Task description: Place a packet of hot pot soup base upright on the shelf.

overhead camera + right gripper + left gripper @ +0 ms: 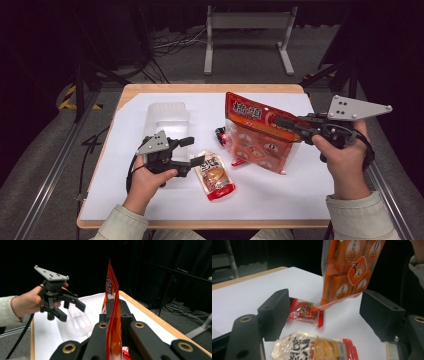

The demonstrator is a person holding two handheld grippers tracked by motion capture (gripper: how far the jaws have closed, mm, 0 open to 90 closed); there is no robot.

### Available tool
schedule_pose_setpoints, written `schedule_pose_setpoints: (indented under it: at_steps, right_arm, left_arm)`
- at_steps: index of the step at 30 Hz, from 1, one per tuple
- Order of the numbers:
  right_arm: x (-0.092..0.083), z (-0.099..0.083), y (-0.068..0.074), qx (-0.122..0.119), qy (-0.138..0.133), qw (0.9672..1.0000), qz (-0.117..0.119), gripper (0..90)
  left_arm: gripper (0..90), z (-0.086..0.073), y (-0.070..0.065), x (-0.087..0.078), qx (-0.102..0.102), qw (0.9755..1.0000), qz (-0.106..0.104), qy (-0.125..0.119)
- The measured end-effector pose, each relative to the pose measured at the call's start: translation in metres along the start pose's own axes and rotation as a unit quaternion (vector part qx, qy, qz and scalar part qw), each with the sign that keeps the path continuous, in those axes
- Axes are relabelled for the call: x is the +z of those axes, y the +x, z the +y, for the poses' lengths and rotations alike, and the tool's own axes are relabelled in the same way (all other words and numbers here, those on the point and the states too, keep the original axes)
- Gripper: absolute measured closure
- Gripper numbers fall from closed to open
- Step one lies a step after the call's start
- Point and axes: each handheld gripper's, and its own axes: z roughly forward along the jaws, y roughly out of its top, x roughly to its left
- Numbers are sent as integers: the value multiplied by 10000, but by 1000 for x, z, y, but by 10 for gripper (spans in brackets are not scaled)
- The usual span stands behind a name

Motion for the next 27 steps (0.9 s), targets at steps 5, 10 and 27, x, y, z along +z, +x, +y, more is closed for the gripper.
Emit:
schedule_pose_setpoints:
  at_steps: [5,10,27]
  right_arm:
    - [9,3,2,-32,-50,9999,104,900]
    - [16,5,4,-49,-63,9998,193,900]
    - [34,8,12,-92,-150,9986,499,900]
  left_arm:
    - [186,2,0,16,-37,9999,-108,-40]
    - [64,6,1,25,-19,9998,43,-168]
    - [114,16,-3,59,399,9983,-417,70]
